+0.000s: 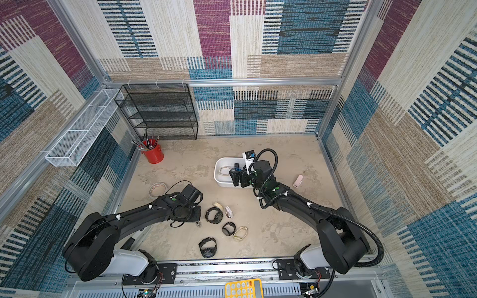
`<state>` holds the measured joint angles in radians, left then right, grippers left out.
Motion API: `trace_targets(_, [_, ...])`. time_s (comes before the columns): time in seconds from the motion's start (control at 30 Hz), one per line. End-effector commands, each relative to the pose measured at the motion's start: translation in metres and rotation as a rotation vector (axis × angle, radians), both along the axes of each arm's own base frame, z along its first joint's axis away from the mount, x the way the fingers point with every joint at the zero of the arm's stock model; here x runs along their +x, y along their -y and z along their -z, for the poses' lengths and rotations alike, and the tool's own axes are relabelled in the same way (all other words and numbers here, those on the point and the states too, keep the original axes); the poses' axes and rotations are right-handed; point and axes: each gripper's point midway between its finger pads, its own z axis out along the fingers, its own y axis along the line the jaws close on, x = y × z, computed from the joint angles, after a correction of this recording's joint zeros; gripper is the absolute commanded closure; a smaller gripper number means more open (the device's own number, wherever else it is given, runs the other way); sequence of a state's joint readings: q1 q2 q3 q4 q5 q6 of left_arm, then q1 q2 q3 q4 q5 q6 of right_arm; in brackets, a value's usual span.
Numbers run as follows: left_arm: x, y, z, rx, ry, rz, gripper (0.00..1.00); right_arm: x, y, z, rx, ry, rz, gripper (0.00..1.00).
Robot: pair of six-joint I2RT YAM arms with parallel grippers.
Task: Put the watch into the storage box
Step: Pick up the item at the center of the board.
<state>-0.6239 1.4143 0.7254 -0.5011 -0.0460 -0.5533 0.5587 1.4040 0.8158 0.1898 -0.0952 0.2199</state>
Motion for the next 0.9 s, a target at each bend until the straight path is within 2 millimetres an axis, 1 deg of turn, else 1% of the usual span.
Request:
trace_targets(0.0, [0.007,0.003,-0.010,-0.012,0.034,0.007,1.00,0.001,-0.003,-0.006,0.020,0.016,-0.011,0.00])
trace_targets(0.1, [0.013,0.004,-0.024,-0.009,0.073,0.019,1.00,-0.002,-0.007,-0.006,0.026,0.014,-0.041,0.00])
trace_targets(0.17, [0.019,0.004,-0.036,-0.005,0.109,0.028,1.00,-0.007,-0.014,-0.005,0.034,0.012,-0.090,0.00])
trace_targets(0.33, [0.037,0.007,-0.064,0.001,0.202,0.046,1.00,-0.028,-0.038,-0.005,0.049,0.015,-0.259,0.00])
trace_targets(0.5, [0.054,0.015,-0.082,0.006,0.262,0.076,1.00,-0.046,-0.053,0.000,0.026,0.022,-0.344,0.00])
trace_targets(0.7, [0.080,0.035,-0.105,-0.019,0.333,0.123,1.00,-0.054,-0.054,0.005,0.022,0.012,-0.351,0.00])
trace_targets(0.87, [0.101,0.053,-0.120,-0.041,0.379,0.162,1.00,-0.054,-0.046,0.011,0.015,-0.001,-0.308,0.00])
